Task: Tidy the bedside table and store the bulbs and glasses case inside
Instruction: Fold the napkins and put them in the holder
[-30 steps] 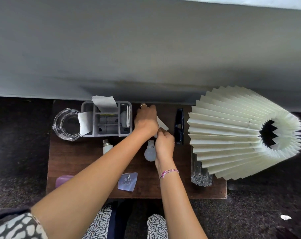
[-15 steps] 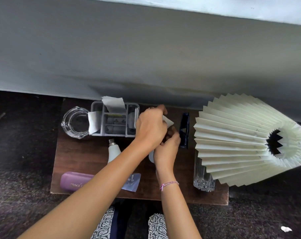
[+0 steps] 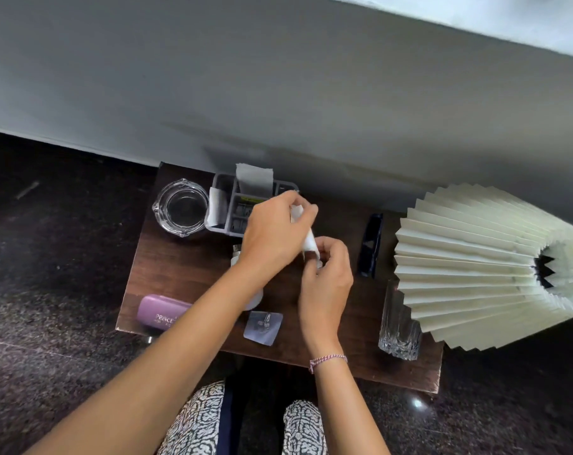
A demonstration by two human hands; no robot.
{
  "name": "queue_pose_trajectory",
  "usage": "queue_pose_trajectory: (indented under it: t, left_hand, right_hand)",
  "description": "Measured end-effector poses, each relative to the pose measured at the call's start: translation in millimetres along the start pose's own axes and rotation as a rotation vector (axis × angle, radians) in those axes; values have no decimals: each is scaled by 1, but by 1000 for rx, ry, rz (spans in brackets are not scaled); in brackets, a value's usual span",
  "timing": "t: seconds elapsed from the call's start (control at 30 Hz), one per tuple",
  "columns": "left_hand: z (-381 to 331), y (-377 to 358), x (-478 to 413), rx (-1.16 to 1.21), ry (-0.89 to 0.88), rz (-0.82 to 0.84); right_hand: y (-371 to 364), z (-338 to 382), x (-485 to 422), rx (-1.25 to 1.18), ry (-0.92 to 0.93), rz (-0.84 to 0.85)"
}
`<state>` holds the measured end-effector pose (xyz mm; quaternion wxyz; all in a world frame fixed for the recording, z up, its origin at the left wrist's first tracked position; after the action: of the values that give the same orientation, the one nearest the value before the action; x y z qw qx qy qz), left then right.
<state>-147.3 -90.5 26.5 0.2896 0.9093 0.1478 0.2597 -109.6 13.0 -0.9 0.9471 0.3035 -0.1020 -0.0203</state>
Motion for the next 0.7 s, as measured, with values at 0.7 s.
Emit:
queue_pose_trajectory:
  t: [0.7]
  left_hand:
    - [79,69,-17,18,-68,-64]
  right_hand:
    - [-46,34,-29,64,231,277]
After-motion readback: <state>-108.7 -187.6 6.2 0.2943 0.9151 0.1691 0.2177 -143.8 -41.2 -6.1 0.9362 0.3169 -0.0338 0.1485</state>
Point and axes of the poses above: each hand's wrist, its own x-axis away from the middle knuckle, its own y-axis out of the back of the hand, z = x × y, the point moved 2 cm from there along -x, towards the middle knuckle, and after that the axes turned 2 degrees about -z, right-handed, at the moved point
